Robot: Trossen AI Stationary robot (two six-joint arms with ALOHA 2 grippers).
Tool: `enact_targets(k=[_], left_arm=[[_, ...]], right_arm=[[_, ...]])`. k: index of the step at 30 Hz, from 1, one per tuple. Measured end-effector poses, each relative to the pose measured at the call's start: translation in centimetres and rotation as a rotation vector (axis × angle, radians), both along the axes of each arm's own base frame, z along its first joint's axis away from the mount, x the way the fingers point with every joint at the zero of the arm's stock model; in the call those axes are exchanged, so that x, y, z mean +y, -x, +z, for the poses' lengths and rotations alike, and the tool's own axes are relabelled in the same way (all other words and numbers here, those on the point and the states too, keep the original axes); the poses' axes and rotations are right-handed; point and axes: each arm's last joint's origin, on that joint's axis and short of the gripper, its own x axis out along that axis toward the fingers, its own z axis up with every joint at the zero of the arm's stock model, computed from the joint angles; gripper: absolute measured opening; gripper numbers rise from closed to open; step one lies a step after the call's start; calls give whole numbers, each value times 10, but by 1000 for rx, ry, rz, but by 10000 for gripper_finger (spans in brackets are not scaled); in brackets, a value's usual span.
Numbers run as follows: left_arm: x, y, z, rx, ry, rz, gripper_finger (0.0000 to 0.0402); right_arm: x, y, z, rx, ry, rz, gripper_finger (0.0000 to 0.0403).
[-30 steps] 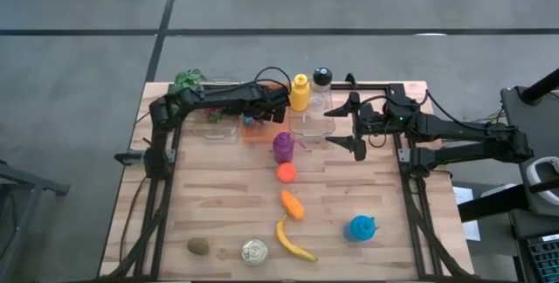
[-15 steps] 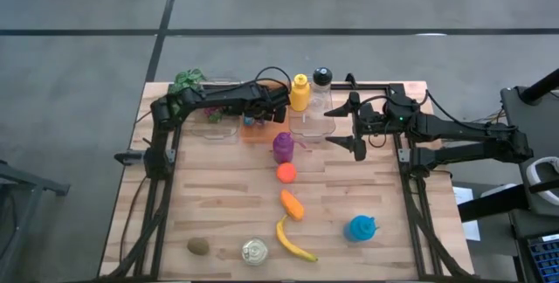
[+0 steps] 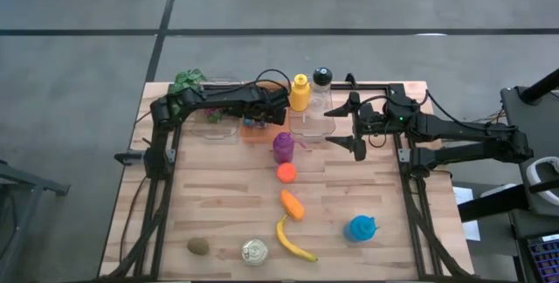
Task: Pick & Place Food Item
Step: Put the blue tuna can into the orange bin, then put the blue water bottle into the right transparent bin
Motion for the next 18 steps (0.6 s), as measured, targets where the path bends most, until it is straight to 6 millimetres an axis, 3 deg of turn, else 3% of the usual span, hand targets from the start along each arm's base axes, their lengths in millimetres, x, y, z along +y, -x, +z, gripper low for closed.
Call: enact_targets(k=[13, 18], left_arm=[[1, -1, 3, -8, -4, -9, 246], [2, -4, 11, 2, -14, -86, 261]], right_arm=[[0, 0, 0, 0, 0, 0, 359], [0, 0, 0, 0, 0, 0, 359]])
